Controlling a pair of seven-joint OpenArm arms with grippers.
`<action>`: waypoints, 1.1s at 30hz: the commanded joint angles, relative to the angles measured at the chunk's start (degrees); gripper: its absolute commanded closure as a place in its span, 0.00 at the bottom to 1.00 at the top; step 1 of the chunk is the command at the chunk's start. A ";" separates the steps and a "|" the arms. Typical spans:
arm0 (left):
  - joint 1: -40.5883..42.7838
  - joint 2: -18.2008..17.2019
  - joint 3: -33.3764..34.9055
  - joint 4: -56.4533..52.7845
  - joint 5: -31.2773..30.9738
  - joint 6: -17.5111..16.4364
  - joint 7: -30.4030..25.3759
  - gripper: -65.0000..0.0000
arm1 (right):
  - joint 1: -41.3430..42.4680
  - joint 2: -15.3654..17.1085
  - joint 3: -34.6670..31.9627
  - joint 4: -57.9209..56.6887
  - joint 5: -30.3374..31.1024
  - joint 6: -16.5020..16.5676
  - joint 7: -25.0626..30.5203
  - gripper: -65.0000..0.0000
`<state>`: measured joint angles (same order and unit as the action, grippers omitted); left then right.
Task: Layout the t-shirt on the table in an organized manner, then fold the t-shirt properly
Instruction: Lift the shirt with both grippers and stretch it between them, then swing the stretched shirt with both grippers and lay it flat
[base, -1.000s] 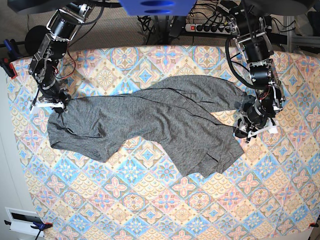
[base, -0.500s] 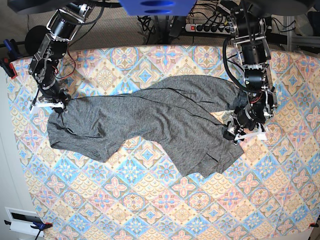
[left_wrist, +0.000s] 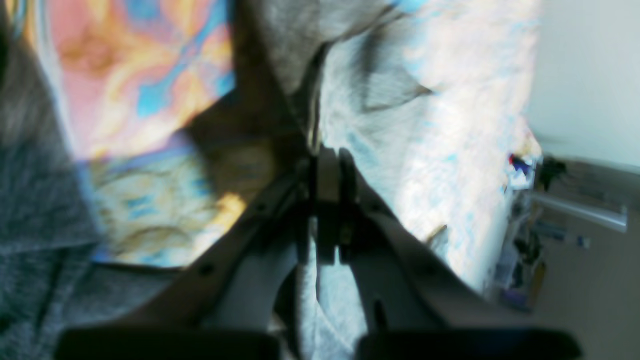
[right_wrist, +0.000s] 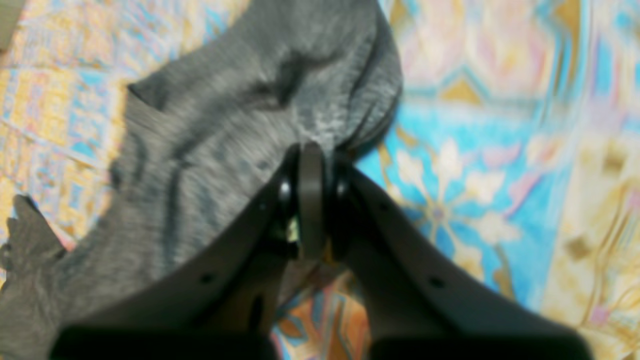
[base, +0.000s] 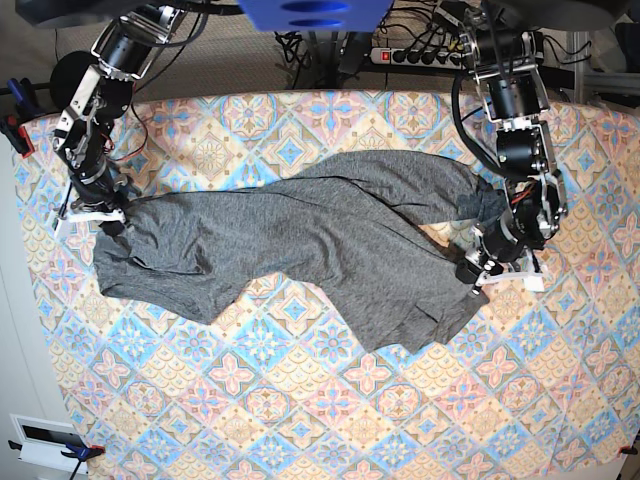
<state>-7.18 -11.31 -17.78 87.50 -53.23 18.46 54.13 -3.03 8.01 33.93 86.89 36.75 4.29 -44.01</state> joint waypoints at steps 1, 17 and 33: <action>0.28 -0.86 0.07 3.88 -0.35 -0.22 -0.02 1.00 | -0.71 0.82 0.31 1.94 0.57 0.50 0.80 1.00; 13.99 -8.43 -2.22 27.00 -1.05 -0.30 -0.02 1.00 | -9.94 2.93 0.66 16.45 0.57 0.50 0.80 1.00; 16.63 -10.01 -6.53 27.35 -6.42 -0.39 -0.02 1.00 | -11.87 3.99 6.81 23.13 0.57 0.50 -5.79 1.00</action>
<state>10.07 -20.47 -23.90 113.91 -59.05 18.44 55.35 -15.40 10.74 40.36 108.79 37.01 4.69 -51.62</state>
